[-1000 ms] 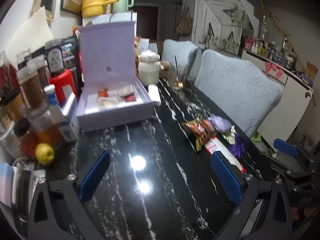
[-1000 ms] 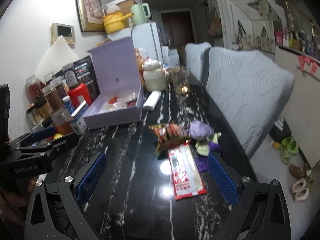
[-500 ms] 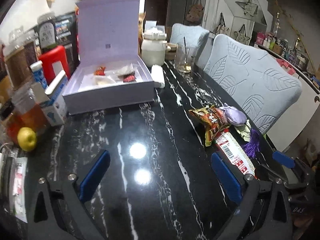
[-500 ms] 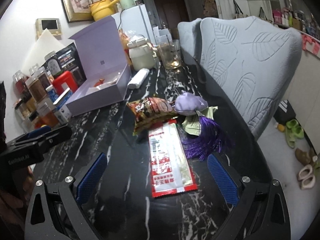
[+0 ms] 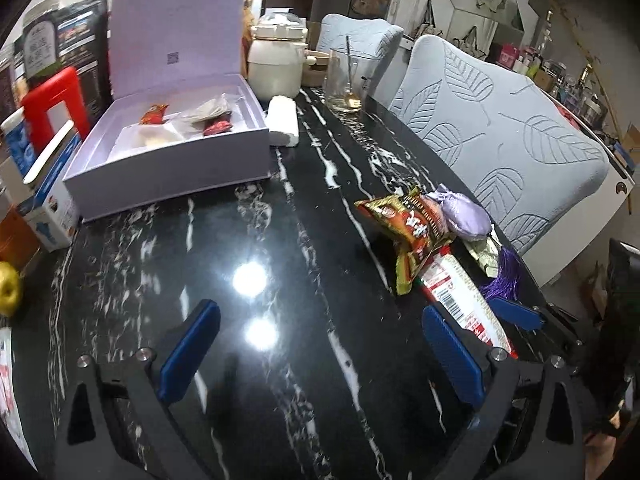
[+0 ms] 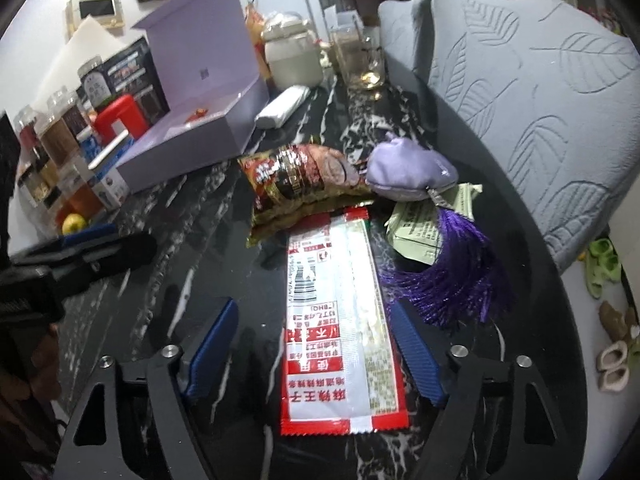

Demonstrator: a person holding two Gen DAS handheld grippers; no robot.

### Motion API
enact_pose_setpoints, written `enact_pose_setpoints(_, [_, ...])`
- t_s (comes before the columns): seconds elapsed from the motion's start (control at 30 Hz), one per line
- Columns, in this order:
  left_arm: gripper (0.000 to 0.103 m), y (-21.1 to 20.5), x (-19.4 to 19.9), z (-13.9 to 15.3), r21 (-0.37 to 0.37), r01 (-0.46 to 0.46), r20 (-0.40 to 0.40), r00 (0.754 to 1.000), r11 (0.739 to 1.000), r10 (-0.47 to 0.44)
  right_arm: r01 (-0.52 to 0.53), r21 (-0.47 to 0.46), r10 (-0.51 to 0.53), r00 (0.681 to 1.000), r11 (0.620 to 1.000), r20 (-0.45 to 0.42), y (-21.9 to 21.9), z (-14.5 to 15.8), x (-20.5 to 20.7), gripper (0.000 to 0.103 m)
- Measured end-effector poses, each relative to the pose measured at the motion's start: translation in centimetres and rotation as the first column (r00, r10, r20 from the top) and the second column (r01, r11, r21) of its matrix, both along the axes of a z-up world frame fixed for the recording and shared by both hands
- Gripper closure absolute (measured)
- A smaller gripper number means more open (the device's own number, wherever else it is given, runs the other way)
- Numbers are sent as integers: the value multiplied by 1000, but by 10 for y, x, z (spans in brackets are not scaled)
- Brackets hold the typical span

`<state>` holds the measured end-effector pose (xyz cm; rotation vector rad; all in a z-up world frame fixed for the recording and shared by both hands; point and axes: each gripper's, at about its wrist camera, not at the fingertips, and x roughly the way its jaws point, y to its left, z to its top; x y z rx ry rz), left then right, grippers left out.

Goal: Organize soft objects
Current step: 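Grasp the long red-and-white packet with the right tool, then grasp the brown cereal bag with the left tool while the right tool holds the red-and-white packet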

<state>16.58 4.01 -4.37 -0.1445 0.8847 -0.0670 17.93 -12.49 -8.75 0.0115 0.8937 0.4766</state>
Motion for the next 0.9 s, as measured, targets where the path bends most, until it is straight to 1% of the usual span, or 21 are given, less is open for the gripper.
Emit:
enact_pose_setpoints(0.03, [0,-2,4,1,6,8,0,1000,1000,-8,-1,-20,1,1000,1000,10,1,0,1,29])
enact_pose_setpoints(0.07, [0,-6,8,2,16,21,-1,1000,1000,-21,-7,-47,8,1000,999,19,3,0,1,34])
enact_pose_setpoints(0.1, [0,-8,10,3,21,26,-2,1000,999,-26,-9,-67,11,1000,998,27,4,0,2,42])
enact_pose_setpoints(0.17, [0,-13,17,4,31,54,2,999,998,-54,-5,-103,9,999,995,40,3,-1,1,50])
enact_pose_setpoints(0.2, [0,-16,21,5,34,73,5,997,997,-73,-11,-103,15,999,995,39,1,0,1,52])
enact_pose_setpoints(0.33, [0,-31,33,10,54,149,14,989,987,-150,-15,-77,15,1000,997,1,-9,2,0,54])
enact_pose_setpoints(0.43, [0,-43,46,13,82,209,25,977,974,-212,-14,-75,12,1000,997,-18,-15,3,-3,54])
enact_pose_setpoints(0.5, [0,-52,54,14,111,242,28,969,964,-246,-6,-88,3,1000,996,-26,-18,4,-6,54])
enact_pose_setpoints(0.6, [0,-66,70,10,143,312,5,949,939,-316,11,-90,-14,999,996,-35,-24,5,-9,54])
enact_pose_setpoints(0.67, [0,-73,79,5,139,349,-9,936,927,-352,33,-88,-37,998,996,-44,-29,5,-11,54])
enact_pose_setpoints(0.73, [0,-79,87,-2,117,392,-30,920,912,-391,57,-76,-61,997,996,-55,-35,6,-12,54])
enact_pose_setpoints(0.83, [0,-84,98,-15,105,406,-66,914,908,-401,84,-56,-87,994,995,-67,-41,6,-11,54])
enact_pose_setpoints(0.9, [0,-83,101,-18,102,413,-64,910,905,-409,96,-53,-100,992,994,-71,-43,6,-10,54])
